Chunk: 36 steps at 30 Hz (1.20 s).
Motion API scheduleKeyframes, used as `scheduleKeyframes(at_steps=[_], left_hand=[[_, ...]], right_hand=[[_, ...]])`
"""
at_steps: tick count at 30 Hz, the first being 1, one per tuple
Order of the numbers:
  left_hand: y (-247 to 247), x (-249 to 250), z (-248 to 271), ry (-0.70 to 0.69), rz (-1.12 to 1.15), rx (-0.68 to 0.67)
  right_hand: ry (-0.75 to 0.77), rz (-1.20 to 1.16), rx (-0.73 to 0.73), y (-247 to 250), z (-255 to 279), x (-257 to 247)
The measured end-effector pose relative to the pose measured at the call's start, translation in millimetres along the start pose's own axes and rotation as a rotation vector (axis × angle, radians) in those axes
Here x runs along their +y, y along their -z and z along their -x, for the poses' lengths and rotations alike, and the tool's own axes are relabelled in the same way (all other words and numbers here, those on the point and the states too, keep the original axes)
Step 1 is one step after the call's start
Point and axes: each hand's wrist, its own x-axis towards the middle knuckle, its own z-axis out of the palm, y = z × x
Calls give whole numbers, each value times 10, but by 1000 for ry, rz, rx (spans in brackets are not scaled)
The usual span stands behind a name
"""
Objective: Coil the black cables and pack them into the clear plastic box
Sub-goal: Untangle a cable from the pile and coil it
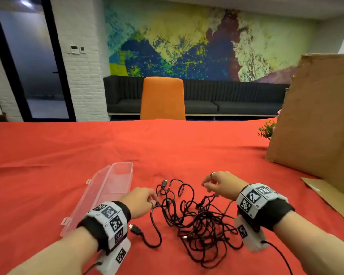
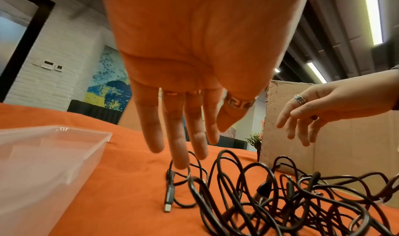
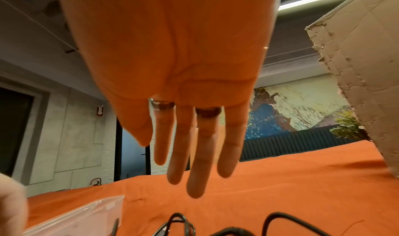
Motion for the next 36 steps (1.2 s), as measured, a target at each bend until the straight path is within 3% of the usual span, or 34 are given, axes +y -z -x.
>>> scheduleKeyframes(at_steps=[6, 9, 13, 18, 24, 31, 36], left_hand=[[-255, -5, -147, 182, 241, 9], [-350, 43, -195, 288, 371, -39], [-461, 41, -243, 291, 542, -112], [-480, 22, -218, 324, 913, -59], [-455, 6, -158, 260, 1138, 100], [-294, -34, -55, 100, 1414, 190], [-234, 75, -32, 26, 1531, 230]], right_hand=[[42, 88, 14, -297, 83, -163], [10, 138, -110, -496, 96, -186], [-33, 139, -182, -676, 89, -119], [-55, 80, -79, -837, 12, -67], [37, 161, -57, -972, 21, -30], [83, -132, 78, -905, -13, 252], [112, -162, 107, -756, 101, 318]])
